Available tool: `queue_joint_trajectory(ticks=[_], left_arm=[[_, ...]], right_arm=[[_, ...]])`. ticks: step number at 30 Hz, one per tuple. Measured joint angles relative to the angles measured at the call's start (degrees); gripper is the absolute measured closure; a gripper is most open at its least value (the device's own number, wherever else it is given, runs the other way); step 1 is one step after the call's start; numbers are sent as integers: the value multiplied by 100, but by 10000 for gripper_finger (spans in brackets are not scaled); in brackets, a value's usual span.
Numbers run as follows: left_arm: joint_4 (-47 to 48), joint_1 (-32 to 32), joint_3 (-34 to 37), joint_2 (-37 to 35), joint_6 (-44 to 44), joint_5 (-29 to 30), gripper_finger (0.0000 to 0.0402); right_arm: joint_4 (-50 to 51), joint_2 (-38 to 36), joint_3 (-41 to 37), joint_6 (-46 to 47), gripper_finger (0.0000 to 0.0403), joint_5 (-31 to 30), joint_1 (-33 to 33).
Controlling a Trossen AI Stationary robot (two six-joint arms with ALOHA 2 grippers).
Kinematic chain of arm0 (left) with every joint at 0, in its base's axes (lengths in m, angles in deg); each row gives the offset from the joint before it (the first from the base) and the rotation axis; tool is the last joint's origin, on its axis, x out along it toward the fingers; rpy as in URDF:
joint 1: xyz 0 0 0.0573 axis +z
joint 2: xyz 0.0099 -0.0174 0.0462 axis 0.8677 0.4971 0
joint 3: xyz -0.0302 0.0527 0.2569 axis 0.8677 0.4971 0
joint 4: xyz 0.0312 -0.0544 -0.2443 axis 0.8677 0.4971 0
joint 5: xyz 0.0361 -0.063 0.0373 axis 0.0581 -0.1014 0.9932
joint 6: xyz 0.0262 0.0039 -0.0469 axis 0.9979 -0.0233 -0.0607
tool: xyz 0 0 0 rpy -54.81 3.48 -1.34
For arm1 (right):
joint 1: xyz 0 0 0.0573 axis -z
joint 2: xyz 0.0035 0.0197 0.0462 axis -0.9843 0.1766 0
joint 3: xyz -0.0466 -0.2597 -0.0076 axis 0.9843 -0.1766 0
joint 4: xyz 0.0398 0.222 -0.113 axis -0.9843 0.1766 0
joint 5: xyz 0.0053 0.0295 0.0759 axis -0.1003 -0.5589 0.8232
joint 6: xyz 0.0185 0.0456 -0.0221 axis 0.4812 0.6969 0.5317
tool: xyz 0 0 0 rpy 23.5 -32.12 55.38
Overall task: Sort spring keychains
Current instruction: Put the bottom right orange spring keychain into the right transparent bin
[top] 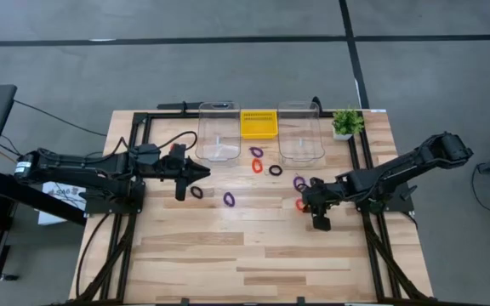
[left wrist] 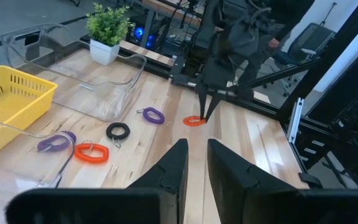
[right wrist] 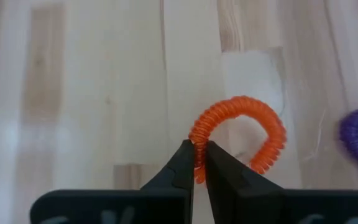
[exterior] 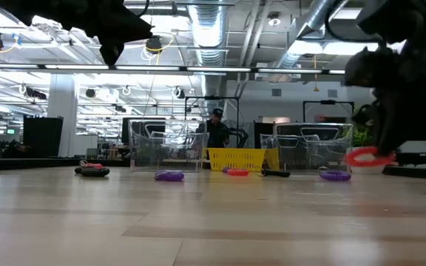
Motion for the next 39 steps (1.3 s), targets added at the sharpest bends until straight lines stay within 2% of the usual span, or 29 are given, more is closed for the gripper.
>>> queue_joint_trajectory(ticks=[8, 19, 26, 33, 39], left_arm=[[0, 0, 0, 1, -3, 0, 344], [-2, 0, 2, 0, -3, 0, 344], [-2, 0, 2, 0, -3, 2, 344], [-2, 0, 2, 0, -3, 2, 344], [-2, 0, 2, 1, -5, 2, 344]], right_arm=[[20, -994, 185, 50, 398, 229, 209], [161, -1923, 1284, -1225, 396, -112, 762], [335, -1913, 1649, -1295, 395, -772, 1268], [282, -1573, 1705, -1050, 390, -1652, 1914], [298, -861, 1705, -955, 388, -1737, 2598]])
